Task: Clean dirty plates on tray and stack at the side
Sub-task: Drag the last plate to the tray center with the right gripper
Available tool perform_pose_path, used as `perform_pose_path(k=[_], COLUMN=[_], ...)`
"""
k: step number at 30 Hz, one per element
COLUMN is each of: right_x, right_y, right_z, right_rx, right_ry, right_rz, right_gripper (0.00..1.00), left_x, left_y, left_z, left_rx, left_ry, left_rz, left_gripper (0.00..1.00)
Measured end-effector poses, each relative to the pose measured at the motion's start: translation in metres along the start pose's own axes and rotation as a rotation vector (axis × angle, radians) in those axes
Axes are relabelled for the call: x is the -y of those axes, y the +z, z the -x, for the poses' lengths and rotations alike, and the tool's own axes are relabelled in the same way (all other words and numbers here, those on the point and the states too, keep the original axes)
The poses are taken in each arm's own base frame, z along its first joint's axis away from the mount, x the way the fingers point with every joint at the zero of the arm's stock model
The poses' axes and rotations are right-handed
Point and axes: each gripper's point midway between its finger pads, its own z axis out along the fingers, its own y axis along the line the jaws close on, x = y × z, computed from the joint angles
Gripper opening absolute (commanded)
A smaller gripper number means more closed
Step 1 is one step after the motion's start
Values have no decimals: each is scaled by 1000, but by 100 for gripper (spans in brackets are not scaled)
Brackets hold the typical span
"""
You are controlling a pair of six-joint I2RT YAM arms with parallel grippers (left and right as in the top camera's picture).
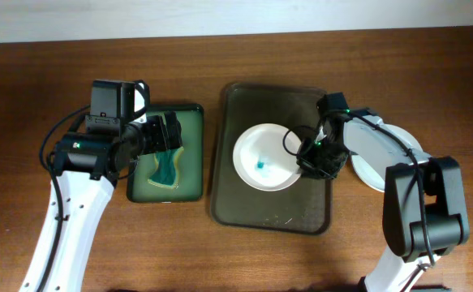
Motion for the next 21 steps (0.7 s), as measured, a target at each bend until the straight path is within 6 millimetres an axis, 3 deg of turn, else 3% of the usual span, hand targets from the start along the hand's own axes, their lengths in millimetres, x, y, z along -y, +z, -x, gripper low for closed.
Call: perform_pose_path(k=[3, 6, 8, 10, 14, 18, 19, 21], right_x=[-7, -22, -34, -37, -33, -23, -21, -21], right_y=[-7, -50, -86, -108, -102, -59, -56, -55], right_z=[1, 14, 15, 12, 23, 41, 42, 42], right_rx=[21, 210, 336, 410, 427, 346, 336, 335], right_ry=[8, -138, -335, -520, -675, -694, -692, -697], right_rz=[32, 54, 68, 36, -33, -77, -81, -85], right_gripper=[36, 36, 36, 36, 36, 36, 36, 37], left_x=[0, 0, 0, 0, 2, 2, -1, -17], left_y=[0, 0, 0, 0, 0, 3, 7, 36], left_z=[0, 0, 0, 0, 0, -1, -3, -27], left_rx=[0, 0, 0, 0, -2, -6, -14, -100], left_ry=[0, 0, 0, 0, 0, -4, -5, -15], left_rz=[0, 0, 0, 0, -11, -14, -1, 65], left_gripper=[99, 99, 99, 100, 99, 97, 94, 90])
